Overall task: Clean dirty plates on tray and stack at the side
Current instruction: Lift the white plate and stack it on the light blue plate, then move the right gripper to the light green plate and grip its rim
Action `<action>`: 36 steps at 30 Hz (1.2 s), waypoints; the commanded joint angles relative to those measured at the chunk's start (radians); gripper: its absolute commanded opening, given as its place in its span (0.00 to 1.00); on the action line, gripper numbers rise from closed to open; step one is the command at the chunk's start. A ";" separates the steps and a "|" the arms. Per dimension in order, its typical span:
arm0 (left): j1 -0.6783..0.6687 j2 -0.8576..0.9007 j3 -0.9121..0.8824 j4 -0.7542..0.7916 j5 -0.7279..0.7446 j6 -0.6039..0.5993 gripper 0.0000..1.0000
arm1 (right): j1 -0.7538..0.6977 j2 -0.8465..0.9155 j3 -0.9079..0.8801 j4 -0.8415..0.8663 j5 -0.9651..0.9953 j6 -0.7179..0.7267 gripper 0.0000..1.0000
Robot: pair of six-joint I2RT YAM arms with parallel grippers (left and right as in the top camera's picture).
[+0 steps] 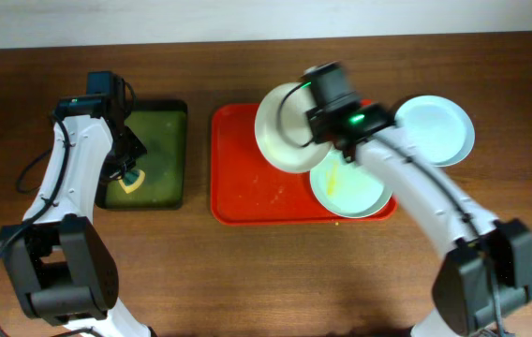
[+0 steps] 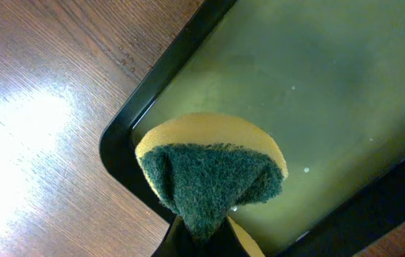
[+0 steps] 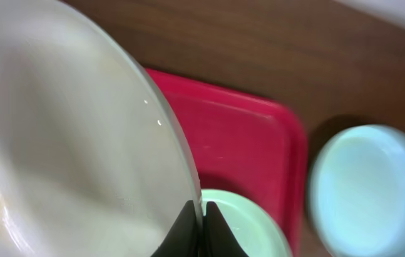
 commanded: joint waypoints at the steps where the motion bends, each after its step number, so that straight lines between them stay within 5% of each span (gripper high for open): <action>1: 0.005 0.003 -0.008 0.002 0.007 -0.002 0.00 | -0.227 -0.014 0.005 -0.029 -0.376 0.051 0.04; 4: 0.005 0.003 -0.008 0.009 0.008 -0.003 0.00 | -0.435 0.023 -0.029 -0.041 -0.433 0.052 0.04; 8: -0.002 0.003 -0.008 0.017 0.008 -0.003 0.00 | -0.691 0.084 -0.035 0.001 -0.748 0.052 0.05; 17: -0.002 0.003 -0.008 0.016 0.011 -0.002 0.00 | -0.909 0.211 -0.037 0.073 -0.610 0.206 0.05; 23: -0.002 0.003 -0.008 0.019 0.011 -0.003 0.00 | -0.913 0.227 -0.037 0.072 -0.525 0.206 0.19; 25: -0.002 0.003 -0.008 0.020 0.011 -0.003 0.00 | -0.909 0.227 -0.037 0.071 -0.535 0.206 0.44; 30: -0.002 0.003 -0.008 0.019 0.011 -0.002 0.00 | -0.851 0.227 -0.037 0.080 -1.047 0.145 0.53; 32: -0.002 0.003 -0.008 0.018 0.011 -0.003 0.00 | -0.782 0.227 -0.037 0.066 -1.106 0.046 0.54; 34: -0.002 0.003 -0.009 0.018 0.011 -0.003 0.00 | -0.669 0.227 -0.037 -0.007 -0.967 -0.116 0.54; 36: -0.002 0.003 -0.009 0.016 0.011 -0.002 0.00 | -0.580 0.227 -0.037 -0.058 -0.683 -0.126 0.50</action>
